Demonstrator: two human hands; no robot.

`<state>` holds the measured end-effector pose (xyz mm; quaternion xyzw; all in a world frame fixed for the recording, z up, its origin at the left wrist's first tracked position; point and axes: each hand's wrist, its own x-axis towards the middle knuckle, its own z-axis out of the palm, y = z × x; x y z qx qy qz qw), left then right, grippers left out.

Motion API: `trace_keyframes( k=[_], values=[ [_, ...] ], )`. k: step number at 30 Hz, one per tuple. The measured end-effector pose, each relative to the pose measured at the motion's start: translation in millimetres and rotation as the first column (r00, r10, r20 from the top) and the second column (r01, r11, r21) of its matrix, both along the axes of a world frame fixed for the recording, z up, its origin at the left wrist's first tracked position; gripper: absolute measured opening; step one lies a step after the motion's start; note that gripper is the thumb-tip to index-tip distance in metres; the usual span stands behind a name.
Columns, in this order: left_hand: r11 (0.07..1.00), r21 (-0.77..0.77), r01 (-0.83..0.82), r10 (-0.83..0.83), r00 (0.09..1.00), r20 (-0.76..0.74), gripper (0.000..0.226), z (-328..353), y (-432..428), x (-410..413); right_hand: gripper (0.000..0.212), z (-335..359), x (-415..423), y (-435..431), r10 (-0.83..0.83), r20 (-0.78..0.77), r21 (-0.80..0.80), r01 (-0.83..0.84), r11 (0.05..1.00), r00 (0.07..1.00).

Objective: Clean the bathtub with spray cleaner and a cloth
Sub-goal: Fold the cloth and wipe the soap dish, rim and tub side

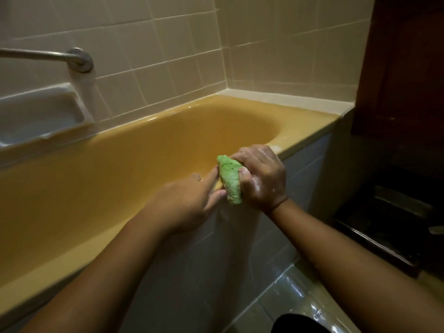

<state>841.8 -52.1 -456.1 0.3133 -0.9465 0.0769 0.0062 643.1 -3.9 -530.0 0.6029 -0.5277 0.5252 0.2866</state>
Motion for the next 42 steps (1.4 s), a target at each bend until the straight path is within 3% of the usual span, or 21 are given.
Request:
trace_keyframes(
  k=[6,8,10,12,17,19,23,29,35,38,42],
  values=[
    [1.0,-0.02,0.023,-0.022,0.999,0.029,0.071,1.6,-1.3,-50.9,0.045,3.6,-135.9,-6.1,-0.217,0.262,0.067,0.206,0.976,0.94],
    [0.999,-0.043,0.025,-0.023,0.999,0.035,0.07,0.5,-3.4,-71.3,0.04,1.1,-121.9,-11.5,-0.19,0.213,0.037,0.187,0.982,0.958],
    [0.997,-0.069,0.033,-0.031,0.999,0.034,0.069,-1.9,-5.4,-88.4,0.041,-8.4,-102.7,-10.6,-0.088,0.069,0.02,0.086,0.996,0.994],
    [0.996,-0.081,0.037,-0.034,0.999,0.039,0.069,-3.5,-7.7,-100.0,0.045,-4.3,-125.4,-9.6,-0.026,-0.011,0.013,0.026,1.0,1.0],
    [0.995,-0.078,0.054,-0.05,0.998,0.047,0.071,-3.0,-8.8,-119.5,0.053,7.6,-221.4,-13.4,-0.263,0.282,0.07,0.254,0.965,0.923],
    [0.995,-0.085,0.043,-0.039,0.998,0.049,0.071,-2.5,-9.6,-127.5,0.051,4.8,-201.1,-17.2,-0.253,0.223,0.06,0.246,0.967,0.941],
    [0.994,-0.096,0.043,-0.038,0.998,0.055,0.07,-3.2,-9.4,-137.6,0.048,-4.3,-167.5,-12.4,-0.079,0.003,0.032,0.079,0.996,0.997],
    [0.994,-0.091,0.056,-0.052,0.998,0.043,0.07,-4.6,-13.0,-143.3,0.052,10.2,-226.0,-14.1,-0.259,0.251,0.152,0.226,0.962,0.933],
    [0.997,-0.065,0.044,-0.044,0.999,-0.011,0.066,-8.3,-15.0,-152.4,0.045,3.6,-139.8,-10.5,-0.167,0.112,0.136,0.151,0.979,0.98],
    [0.999,-0.034,0.015,-0.016,0.999,-0.033,0.068,-7.9,-11.0,-147.3,0.047,11.4,-131.5,-2.2,-0.209,0.143,0.231,0.172,0.958,0.967],
    [0.998,-0.041,-0.039,0.038,0.998,-0.041,0.066,-6.0,-0.9,-128.4,0.068,25.1,-111.1,10.2,-0.326,0.153,0.468,0.222,0.856,0.933]
  ],
)
